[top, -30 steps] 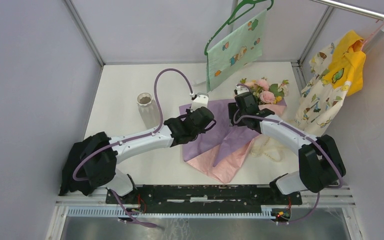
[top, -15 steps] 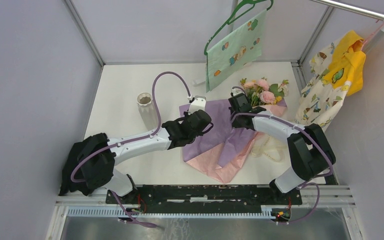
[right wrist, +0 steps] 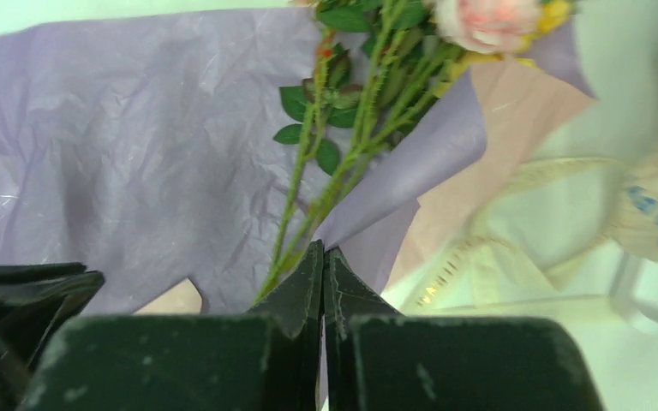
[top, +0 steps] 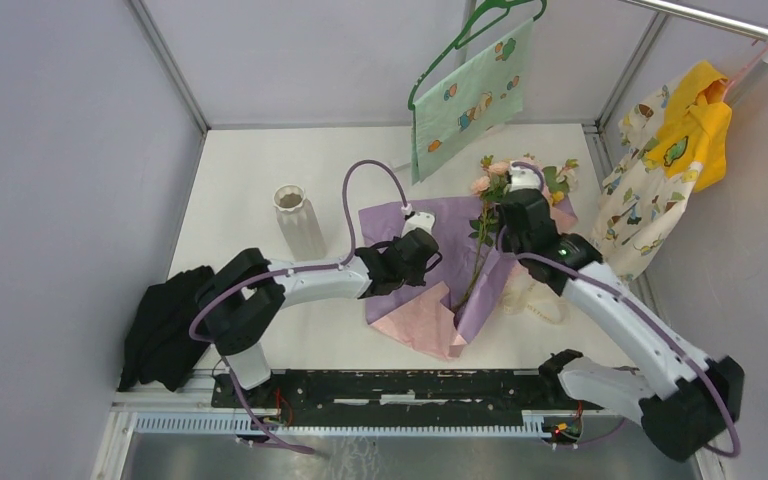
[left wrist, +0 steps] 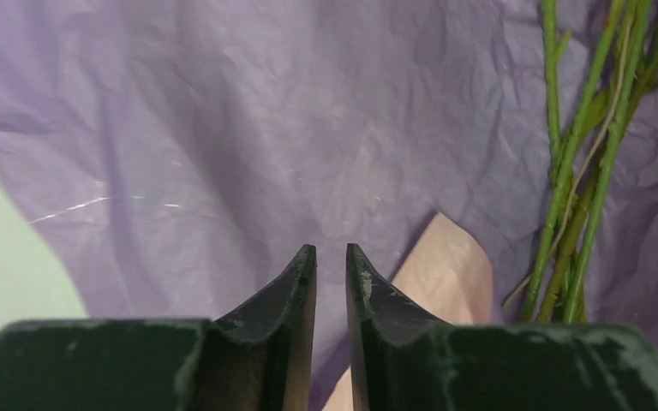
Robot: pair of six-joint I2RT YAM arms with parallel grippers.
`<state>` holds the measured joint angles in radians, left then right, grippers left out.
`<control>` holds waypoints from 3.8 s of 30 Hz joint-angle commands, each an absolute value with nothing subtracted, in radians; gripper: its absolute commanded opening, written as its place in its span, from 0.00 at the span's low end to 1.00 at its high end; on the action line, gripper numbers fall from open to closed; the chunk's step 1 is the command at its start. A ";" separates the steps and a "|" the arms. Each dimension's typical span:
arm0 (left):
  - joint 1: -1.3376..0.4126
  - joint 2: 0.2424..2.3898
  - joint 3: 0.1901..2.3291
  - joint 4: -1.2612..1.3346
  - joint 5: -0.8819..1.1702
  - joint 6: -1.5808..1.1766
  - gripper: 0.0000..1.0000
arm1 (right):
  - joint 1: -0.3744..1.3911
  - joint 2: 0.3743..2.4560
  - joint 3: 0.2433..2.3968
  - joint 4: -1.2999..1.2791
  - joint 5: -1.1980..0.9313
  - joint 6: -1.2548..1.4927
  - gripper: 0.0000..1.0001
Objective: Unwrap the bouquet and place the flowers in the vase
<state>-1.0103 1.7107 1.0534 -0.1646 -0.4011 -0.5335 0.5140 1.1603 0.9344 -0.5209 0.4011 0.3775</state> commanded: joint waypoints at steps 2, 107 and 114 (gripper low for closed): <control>-1.013 1.749 1.111 -0.018 -0.223 -0.554 0.25 | 0.515 0.885 0.874 -0.754 0.565 0.404 0.00; -1.480 1.259 1.217 -0.462 -0.739 -0.616 0.51 | 0.291 1.486 0.966 -0.257 0.126 0.317 0.42; -1.320 1.267 1.215 -0.336 -0.611 -0.506 0.57 | 0.282 1.656 1.090 -0.227 0.094 0.339 0.39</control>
<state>-1.4220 1.2537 1.2201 -0.4522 -0.6853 -0.6182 0.2897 1.6077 1.0004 -0.2523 0.1173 0.3180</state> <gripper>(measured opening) 0.571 0.392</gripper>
